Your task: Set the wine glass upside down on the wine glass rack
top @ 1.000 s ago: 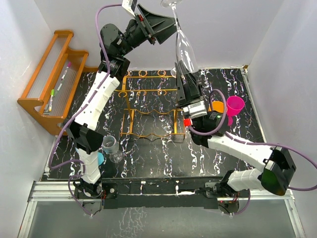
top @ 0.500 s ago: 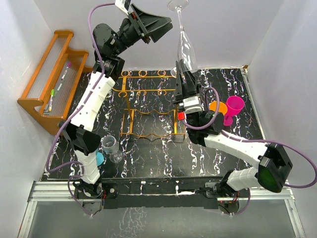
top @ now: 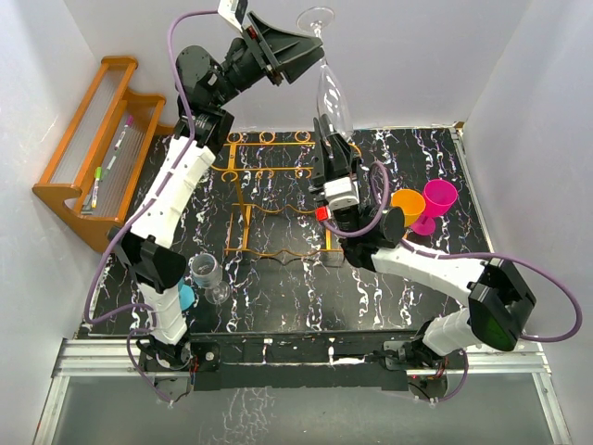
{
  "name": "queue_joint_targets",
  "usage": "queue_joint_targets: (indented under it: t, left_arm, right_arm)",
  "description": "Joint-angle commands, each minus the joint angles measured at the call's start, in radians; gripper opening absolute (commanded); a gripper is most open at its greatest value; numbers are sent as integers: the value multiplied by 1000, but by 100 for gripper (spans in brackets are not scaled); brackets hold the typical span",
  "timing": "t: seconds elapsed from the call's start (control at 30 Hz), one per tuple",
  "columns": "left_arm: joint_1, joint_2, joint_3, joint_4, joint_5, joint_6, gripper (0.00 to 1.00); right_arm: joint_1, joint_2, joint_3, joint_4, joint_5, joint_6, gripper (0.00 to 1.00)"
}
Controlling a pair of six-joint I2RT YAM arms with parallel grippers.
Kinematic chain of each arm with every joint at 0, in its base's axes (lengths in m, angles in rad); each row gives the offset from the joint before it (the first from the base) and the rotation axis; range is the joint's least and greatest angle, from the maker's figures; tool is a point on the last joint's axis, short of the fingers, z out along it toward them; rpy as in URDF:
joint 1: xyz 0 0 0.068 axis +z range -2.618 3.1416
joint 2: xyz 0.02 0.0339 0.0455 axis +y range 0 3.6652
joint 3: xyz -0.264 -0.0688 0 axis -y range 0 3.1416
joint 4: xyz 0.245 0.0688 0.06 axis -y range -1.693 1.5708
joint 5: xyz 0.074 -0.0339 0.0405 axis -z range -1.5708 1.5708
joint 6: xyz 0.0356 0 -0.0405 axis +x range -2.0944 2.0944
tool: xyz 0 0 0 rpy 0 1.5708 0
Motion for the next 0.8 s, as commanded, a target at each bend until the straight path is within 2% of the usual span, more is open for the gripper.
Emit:
queue_joint_targets:
  t: [0.0,0.17,0.27,0.37,0.6,0.77]
  left_arm:
    - [-18,-47,-2,14,-3,-12,47]
    - [-31,-53,-30,15,10,-3,43]
    - [-30,-62,-43,5,21,14,49]
    - [-29,-74,-64,-10,20,15,59]
    - [-20,-86,-91,-32,-1,30,62]
    - [-21,-72,-51,-58,-48,70,50]
  right_arm:
    - [13,0,57,85,-11,-23,8]
    - [16,5,67,96,4,-35,8]
    - [16,-4,69,100,13,-50,8]
    - [16,-17,69,96,28,-67,8]
    - [17,-45,59,87,9,-74,8]
    - [29,-34,77,34,-10,-88,8]
